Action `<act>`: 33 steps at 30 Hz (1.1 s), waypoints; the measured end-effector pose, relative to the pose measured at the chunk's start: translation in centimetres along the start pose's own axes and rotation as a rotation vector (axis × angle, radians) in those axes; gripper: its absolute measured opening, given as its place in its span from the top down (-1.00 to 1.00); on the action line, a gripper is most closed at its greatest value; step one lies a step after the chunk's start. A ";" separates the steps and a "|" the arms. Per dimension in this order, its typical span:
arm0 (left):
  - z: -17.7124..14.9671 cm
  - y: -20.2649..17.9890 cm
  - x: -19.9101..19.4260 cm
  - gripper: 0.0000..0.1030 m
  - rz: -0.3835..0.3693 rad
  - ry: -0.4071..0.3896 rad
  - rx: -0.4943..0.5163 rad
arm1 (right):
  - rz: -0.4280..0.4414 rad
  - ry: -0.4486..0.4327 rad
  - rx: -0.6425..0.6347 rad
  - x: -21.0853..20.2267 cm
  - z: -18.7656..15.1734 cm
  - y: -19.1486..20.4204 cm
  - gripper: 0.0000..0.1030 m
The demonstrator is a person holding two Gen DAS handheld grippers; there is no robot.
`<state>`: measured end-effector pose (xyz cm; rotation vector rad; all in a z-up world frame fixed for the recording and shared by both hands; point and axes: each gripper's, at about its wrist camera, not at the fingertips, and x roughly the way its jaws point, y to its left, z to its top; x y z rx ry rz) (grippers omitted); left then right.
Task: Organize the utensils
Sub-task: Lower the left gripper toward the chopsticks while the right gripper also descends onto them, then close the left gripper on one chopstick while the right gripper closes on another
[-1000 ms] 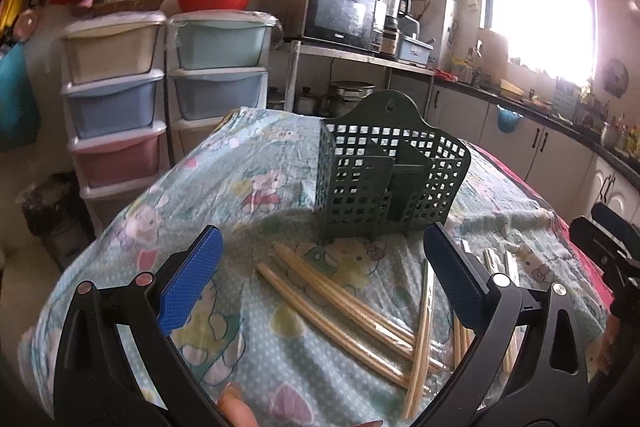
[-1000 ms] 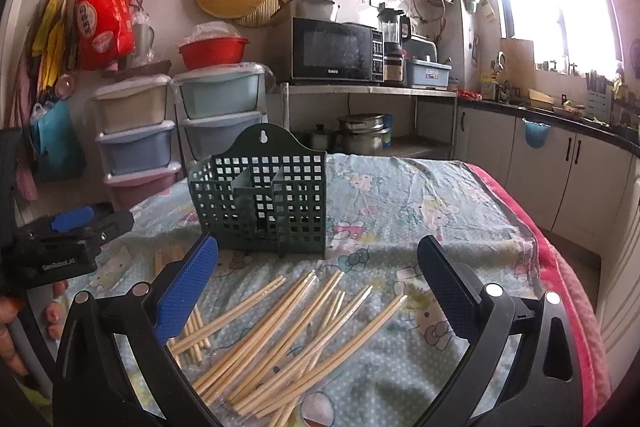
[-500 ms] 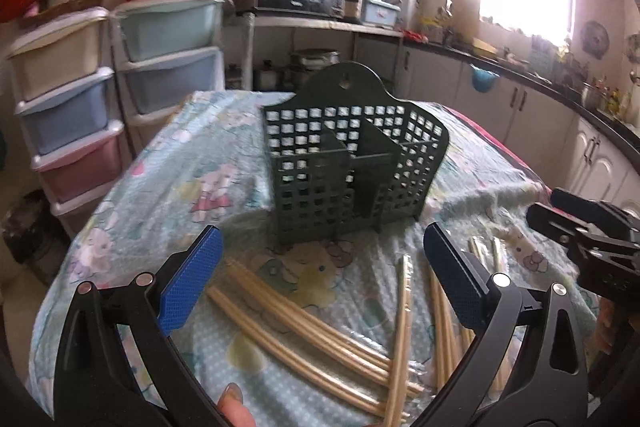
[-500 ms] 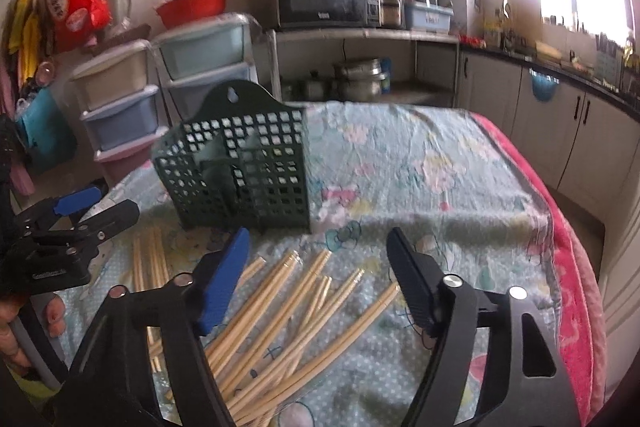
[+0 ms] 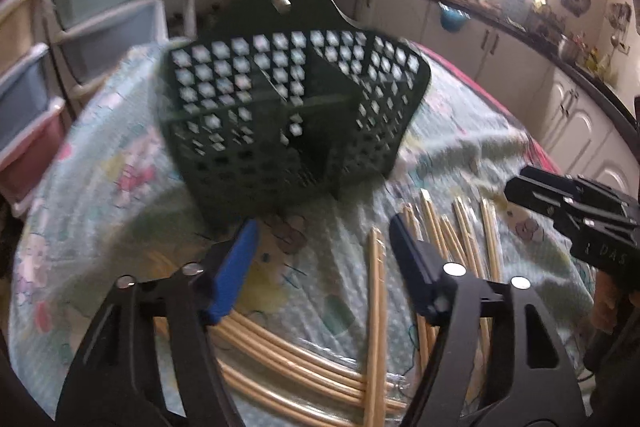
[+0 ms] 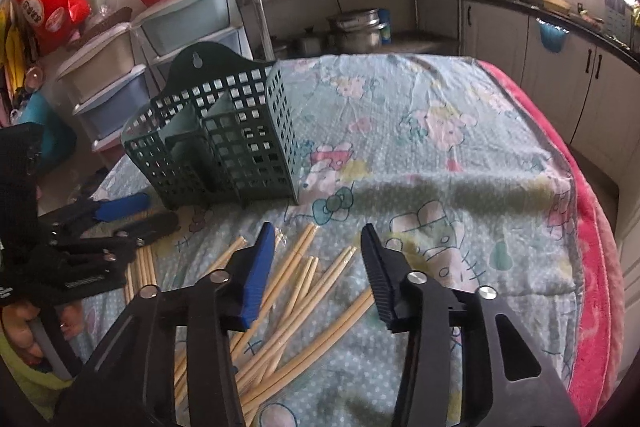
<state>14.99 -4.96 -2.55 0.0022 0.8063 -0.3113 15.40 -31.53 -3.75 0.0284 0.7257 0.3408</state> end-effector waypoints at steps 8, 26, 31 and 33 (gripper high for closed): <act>-0.5 -1.3 3.7 0.48 -0.061 0.142 0.051 | 0.009 0.112 0.026 2.7 -0.1 -1.0 0.53; 0.6 -2.5 7.9 0.75 -0.094 0.228 0.047 | 0.048 0.245 0.164 8.0 -0.1 -4.1 0.73; 0.9 -1.6 7.6 0.90 -0.099 0.221 0.027 | 0.061 0.223 0.189 7.6 0.2 -4.8 0.81; 1.0 -1.5 7.0 0.91 -0.106 0.211 0.025 | 0.070 0.207 0.196 7.2 0.4 -4.8 0.84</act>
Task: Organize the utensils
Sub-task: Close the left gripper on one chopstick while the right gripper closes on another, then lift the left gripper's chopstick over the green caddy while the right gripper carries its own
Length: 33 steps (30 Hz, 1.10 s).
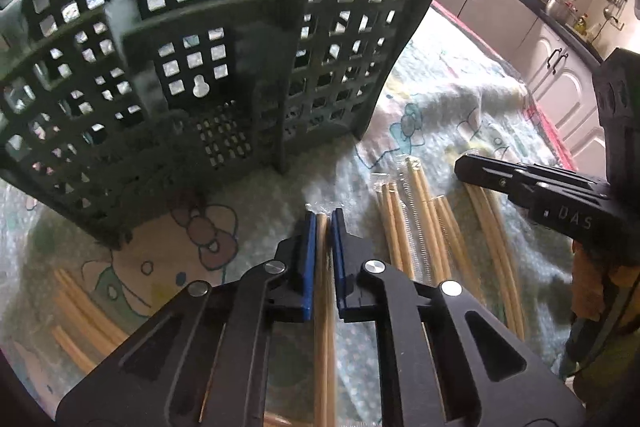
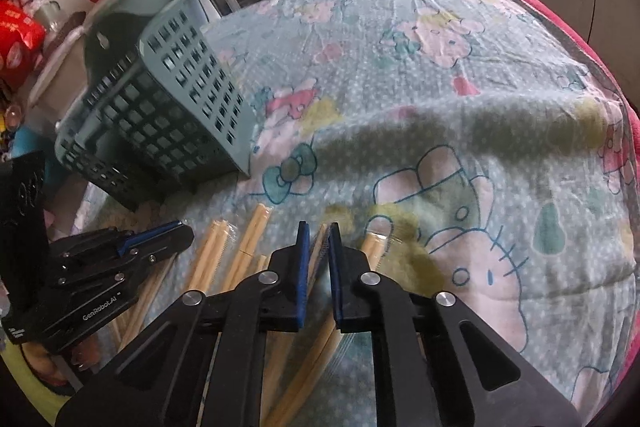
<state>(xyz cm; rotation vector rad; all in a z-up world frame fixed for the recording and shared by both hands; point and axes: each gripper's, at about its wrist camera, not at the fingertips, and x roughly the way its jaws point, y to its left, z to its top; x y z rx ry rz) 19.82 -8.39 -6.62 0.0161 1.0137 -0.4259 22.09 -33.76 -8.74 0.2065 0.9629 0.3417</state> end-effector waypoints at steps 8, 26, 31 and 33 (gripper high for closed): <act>1.2 0.3 -5.9 0.93 -0.027 -0.149 -0.003 | 0.072 -0.121 -0.044 -4.5 0.9 1.6 0.87; 5.4 1.4 -19.1 0.93 -0.008 -0.509 -0.042 | 0.168 -0.495 -0.241 -15.3 4.0 9.1 0.91; 6.4 1.6 -21.7 0.93 0.038 -0.605 -0.056 | 0.166 -0.585 -0.271 -16.8 5.5 10.5 0.91; 7.1 1.8 -22.7 0.93 0.067 -0.648 -0.063 | 0.173 -0.611 -0.279 -17.2 6.3 10.9 0.91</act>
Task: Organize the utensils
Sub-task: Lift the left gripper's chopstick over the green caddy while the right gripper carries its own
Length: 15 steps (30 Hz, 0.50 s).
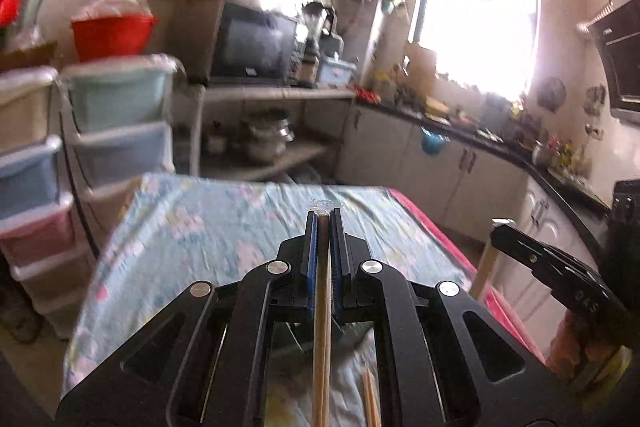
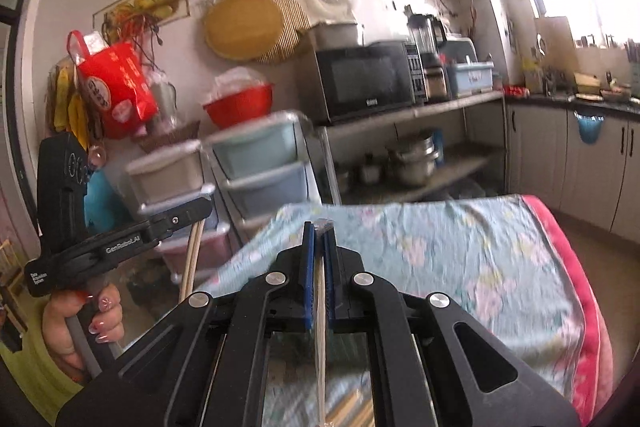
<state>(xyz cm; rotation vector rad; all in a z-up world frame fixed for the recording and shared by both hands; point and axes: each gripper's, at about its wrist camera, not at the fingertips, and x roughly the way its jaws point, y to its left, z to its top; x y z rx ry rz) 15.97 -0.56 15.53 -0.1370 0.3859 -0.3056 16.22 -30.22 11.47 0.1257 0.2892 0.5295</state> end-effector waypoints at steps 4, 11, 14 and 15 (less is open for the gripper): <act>1.6 0.2 -0.2 0.93 0.056 -0.077 -0.001 | -0.006 -0.050 -0.022 0.4 1.5 0.6 0.91; 3.5 1.2 0.8 0.93 0.142 -0.201 -0.059 | -0.009 -0.123 -0.017 1.2 3.6 1.0 0.91; 4.0 1.7 1.6 0.93 0.176 -0.232 -0.078 | -0.016 -0.147 -0.017 1.8 4.3 1.0 0.91; 4.1 1.8 1.9 0.93 0.193 -0.241 -0.083 | -0.020 -0.156 -0.016 2.0 4.6 1.0 0.91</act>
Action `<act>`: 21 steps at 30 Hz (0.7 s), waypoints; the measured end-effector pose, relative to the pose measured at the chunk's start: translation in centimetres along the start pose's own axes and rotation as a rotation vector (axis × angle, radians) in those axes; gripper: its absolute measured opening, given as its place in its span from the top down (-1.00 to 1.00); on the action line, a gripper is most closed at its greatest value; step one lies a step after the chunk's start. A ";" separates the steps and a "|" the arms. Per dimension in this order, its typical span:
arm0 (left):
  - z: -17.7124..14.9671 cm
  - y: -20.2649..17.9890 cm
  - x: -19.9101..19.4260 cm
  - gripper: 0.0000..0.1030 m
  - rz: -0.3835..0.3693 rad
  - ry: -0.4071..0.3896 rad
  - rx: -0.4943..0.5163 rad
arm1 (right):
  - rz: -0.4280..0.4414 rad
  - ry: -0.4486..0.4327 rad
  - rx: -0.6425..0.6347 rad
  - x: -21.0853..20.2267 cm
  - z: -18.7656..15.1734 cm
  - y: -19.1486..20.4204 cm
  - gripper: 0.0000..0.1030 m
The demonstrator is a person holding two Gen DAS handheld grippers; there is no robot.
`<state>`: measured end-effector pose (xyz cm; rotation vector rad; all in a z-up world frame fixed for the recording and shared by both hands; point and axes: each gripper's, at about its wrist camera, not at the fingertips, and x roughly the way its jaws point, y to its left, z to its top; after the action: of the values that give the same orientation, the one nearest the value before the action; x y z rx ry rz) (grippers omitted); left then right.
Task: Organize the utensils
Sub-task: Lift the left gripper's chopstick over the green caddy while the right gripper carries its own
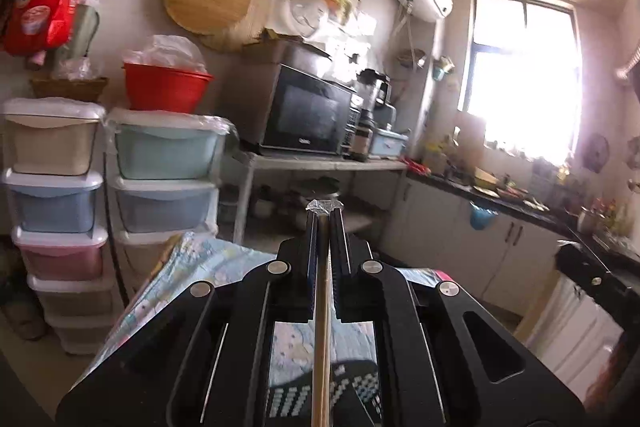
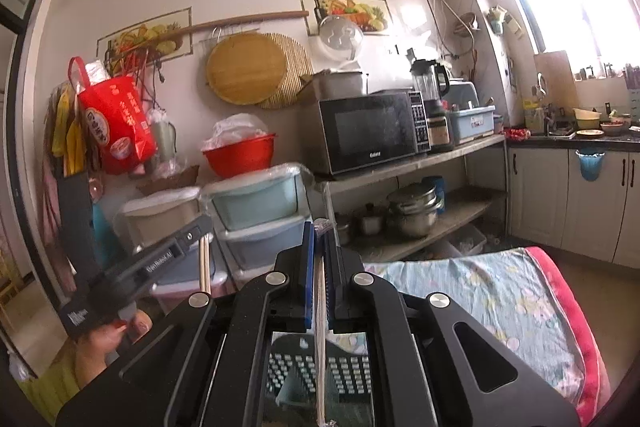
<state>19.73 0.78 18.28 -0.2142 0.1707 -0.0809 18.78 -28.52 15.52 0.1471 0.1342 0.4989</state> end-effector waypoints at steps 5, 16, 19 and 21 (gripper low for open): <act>0.1 0.2 1.6 0.93 0.064 -0.050 0.002 | -0.024 -0.022 0.004 1.2 0.6 0.1 0.91; -3.0 1.2 4.0 0.93 0.085 -0.111 0.017 | -0.066 -0.028 0.001 4.0 -0.7 -0.6 0.91; -3.8 1.5 4.5 0.93 0.075 -0.100 0.017 | -0.080 -0.018 0.006 4.7 -1.5 -1.0 0.91; -4.2 1.7 4.6 0.93 0.067 -0.094 0.012 | -0.084 -0.009 0.013 5.3 -2.1 -1.2 0.91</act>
<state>23.64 1.16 13.07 -0.1998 0.0837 -0.0053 23.58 -26.81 12.81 0.1560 0.1342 0.4134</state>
